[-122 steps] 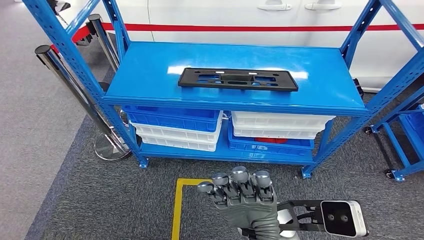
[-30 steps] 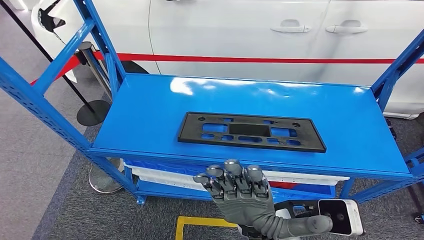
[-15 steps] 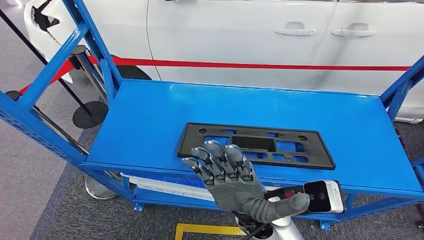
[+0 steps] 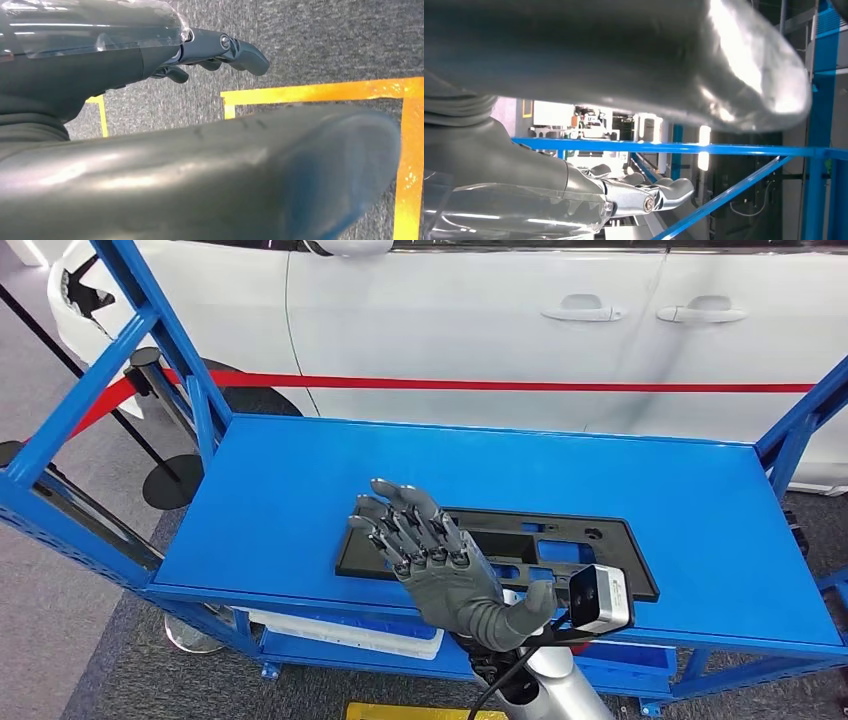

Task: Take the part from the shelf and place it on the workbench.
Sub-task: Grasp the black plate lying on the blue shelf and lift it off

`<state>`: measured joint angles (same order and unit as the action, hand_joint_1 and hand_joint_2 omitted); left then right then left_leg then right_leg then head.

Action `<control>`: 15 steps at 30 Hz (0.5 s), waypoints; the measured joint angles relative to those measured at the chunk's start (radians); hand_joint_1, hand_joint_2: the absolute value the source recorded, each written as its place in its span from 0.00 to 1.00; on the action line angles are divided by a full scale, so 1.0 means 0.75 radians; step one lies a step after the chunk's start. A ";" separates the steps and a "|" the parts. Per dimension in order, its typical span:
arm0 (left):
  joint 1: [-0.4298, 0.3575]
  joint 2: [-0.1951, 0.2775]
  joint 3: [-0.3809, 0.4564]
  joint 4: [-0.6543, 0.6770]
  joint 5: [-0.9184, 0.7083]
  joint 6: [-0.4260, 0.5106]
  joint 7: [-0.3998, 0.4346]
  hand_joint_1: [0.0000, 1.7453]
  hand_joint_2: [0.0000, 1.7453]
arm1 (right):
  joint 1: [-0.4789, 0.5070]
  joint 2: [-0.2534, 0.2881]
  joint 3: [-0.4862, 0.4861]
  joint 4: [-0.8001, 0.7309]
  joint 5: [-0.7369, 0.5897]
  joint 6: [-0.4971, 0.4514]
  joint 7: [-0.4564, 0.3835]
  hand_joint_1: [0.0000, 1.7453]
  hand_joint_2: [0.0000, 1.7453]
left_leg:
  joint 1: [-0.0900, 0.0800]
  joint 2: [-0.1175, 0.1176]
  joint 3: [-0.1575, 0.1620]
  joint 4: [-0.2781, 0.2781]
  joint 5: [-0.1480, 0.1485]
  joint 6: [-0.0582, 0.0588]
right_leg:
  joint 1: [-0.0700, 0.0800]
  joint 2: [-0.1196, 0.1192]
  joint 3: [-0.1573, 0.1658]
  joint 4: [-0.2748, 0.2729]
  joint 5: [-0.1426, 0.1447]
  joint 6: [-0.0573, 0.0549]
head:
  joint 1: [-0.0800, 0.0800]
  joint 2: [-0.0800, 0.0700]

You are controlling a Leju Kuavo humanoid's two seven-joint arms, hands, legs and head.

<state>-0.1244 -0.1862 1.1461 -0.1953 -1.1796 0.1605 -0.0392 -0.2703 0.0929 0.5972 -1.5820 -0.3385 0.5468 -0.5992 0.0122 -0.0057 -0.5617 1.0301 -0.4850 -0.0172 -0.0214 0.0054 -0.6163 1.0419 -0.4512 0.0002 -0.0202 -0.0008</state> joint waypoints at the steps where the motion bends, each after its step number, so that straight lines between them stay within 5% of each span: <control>1: 0.000 0.000 0.000 0.000 0.000 0.000 0.000 0.00 0.00 | -0.002 0.000 0.001 0.001 0.000 -0.001 0.000 0.00 0.00 | 0.001 0.001 -0.014 0.037 -0.024 -0.005 | -0.001 -0.001 0.004 -0.004 -0.001 -0.008 | 0.000 0.000; 5: 0.003 0.000 0.001 0.000 0.000 0.001 0.000 0.00 0.00 | -0.005 0.000 0.004 0.010 0.003 -0.005 0.002 0.00 1.00 | 0.002 0.001 -0.164 0.339 -0.150 -0.013 | 0.008 -0.006 0.012 -0.005 -0.008 -0.026 | -0.002 0.000; 7: 0.006 0.000 0.002 0.000 0.000 -0.001 -0.004 0.00 0.00 | -0.005 0.000 0.007 0.017 0.026 -0.047 0.011 0.00 1.00 | 0.001 0.001 -0.175 0.336 -0.108 -0.007 | 0.014 -0.003 0.018 -0.004 -0.012 -0.030 | -0.001 0.000; 10: 0.005 0.000 0.003 0.000 0.004 -0.008 -0.018 0.00 0.00 | -0.002 -0.002 0.016 0.023 0.152 -0.231 0.039 0.00 1.00 | -0.005 0.001 -0.067 0.087 0.023 0.017 | 0.020 0.001 0.032 -0.003 -0.021 -0.025 | -0.001 0.000; 12: 0.005 0.000 0.004 0.000 0.010 -0.012 -0.027 0.00 0.00 | 0.011 -0.007 0.024 0.027 0.292 -0.405 0.061 0.00 0.50 | -0.013 0.000 -0.033 0.009 0.036 0.029 | 0.022 0.001 0.032 -0.004 -0.024 -0.014 | -0.001 0.000; 14: 0.010 -0.002 0.007 0.000 0.019 -0.015 -0.033 0.00 0.00 | 0.035 -0.013 0.032 0.029 0.447 -0.572 0.092 0.00 0.50 | -0.013 -0.001 -0.028 -0.004 0.038 0.040 | 0.022 0.000 0.032 -0.007 -0.023 0.000 | -0.001 0.000; 15: 0.014 -0.003 0.008 0.000 0.022 -0.016 -0.034 0.00 0.00 | 0.047 -0.016 0.036 0.028 0.519 -0.640 0.110 0.00 0.75 | -0.010 0.000 -0.023 -0.013 0.042 0.047 | 0.022 0.000 0.032 -0.002 -0.029 0.007 | 0.000 0.000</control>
<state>-0.1137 -0.1886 1.1522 -0.1953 -1.1629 0.1489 -0.0650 -0.2354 0.0808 0.6244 -1.5611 0.0511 0.0668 -0.5171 0.0050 -0.0061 -0.5788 1.0201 -0.4535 0.0183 -0.0050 0.0052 -0.5922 1.0402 -0.4728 0.0057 -0.0201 -0.0009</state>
